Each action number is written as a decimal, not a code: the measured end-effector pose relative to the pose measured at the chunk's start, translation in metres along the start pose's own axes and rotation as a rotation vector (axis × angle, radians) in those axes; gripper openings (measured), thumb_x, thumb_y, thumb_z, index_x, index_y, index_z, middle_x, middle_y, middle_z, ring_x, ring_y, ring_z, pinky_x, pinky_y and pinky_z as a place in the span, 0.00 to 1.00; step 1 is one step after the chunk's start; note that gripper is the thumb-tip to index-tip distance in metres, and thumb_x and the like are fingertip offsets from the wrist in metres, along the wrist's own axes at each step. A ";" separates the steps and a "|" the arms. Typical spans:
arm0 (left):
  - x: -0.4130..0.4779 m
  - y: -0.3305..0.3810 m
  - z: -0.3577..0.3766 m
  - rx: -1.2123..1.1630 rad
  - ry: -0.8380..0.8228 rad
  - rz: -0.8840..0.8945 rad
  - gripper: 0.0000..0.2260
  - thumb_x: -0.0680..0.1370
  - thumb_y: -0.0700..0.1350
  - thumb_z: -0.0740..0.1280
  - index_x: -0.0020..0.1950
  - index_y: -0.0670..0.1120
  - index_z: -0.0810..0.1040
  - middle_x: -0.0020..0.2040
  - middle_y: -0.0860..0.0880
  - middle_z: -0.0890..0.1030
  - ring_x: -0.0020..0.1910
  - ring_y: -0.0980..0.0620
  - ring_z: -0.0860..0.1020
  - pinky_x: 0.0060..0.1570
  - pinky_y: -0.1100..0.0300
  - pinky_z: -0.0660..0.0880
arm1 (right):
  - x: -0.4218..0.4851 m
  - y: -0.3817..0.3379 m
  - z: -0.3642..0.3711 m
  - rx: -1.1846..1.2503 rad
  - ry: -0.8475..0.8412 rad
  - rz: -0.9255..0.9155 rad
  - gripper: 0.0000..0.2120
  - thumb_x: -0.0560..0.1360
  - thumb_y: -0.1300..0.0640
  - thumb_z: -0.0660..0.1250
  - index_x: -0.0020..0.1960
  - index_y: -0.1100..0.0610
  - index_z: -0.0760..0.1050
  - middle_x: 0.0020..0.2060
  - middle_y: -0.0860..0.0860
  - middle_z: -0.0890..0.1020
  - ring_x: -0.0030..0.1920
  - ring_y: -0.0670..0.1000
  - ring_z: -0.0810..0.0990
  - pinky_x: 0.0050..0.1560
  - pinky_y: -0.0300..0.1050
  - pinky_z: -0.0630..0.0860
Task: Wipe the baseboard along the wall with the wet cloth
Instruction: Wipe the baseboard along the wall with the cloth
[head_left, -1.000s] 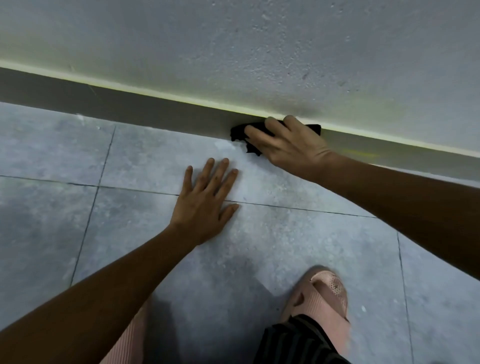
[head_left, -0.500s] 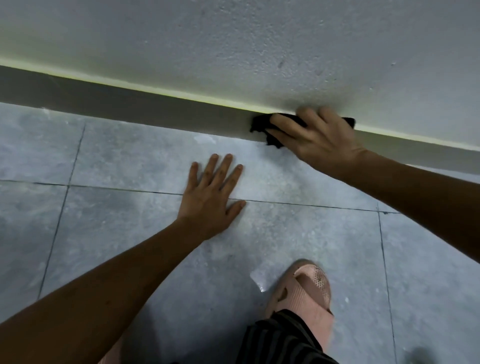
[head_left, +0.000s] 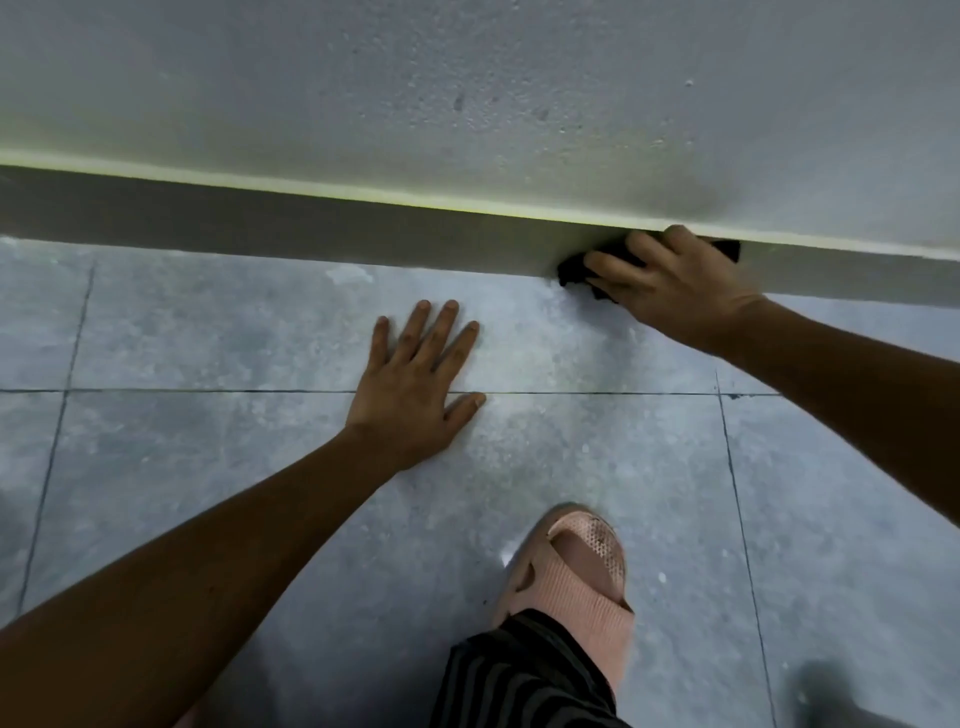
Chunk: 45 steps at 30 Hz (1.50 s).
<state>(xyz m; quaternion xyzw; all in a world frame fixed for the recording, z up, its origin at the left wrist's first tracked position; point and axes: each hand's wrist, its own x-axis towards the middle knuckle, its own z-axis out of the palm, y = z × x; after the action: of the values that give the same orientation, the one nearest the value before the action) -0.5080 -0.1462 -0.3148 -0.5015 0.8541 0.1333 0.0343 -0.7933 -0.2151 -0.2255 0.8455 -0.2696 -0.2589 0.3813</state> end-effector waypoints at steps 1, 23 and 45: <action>0.000 0.001 0.000 0.002 0.003 -0.001 0.34 0.74 0.65 0.37 0.77 0.52 0.39 0.79 0.48 0.39 0.77 0.46 0.37 0.74 0.43 0.38 | -0.005 0.003 0.000 -0.005 0.023 0.034 0.12 0.72 0.57 0.67 0.55 0.52 0.82 0.59 0.47 0.78 0.45 0.53 0.73 0.37 0.45 0.65; 0.003 0.004 -0.005 0.024 0.004 -0.020 0.34 0.74 0.66 0.38 0.77 0.52 0.39 0.79 0.48 0.40 0.77 0.46 0.38 0.74 0.42 0.41 | 0.019 0.008 0.003 -0.155 0.030 -0.037 0.12 0.69 0.53 0.69 0.52 0.43 0.82 0.65 0.42 0.71 0.51 0.52 0.65 0.42 0.45 0.59; 0.010 0.017 -0.005 -0.101 0.085 0.000 0.33 0.76 0.63 0.44 0.78 0.48 0.49 0.79 0.45 0.47 0.77 0.46 0.44 0.74 0.44 0.41 | 0.018 -0.003 0.001 0.055 0.037 -0.009 0.18 0.67 0.56 0.73 0.58 0.51 0.82 0.61 0.45 0.78 0.49 0.54 0.70 0.42 0.47 0.60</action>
<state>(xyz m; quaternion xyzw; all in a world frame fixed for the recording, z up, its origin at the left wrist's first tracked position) -0.5268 -0.1482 -0.3085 -0.5079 0.8470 0.1548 -0.0274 -0.7803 -0.2257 -0.2323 0.8614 -0.2659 -0.2373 0.3619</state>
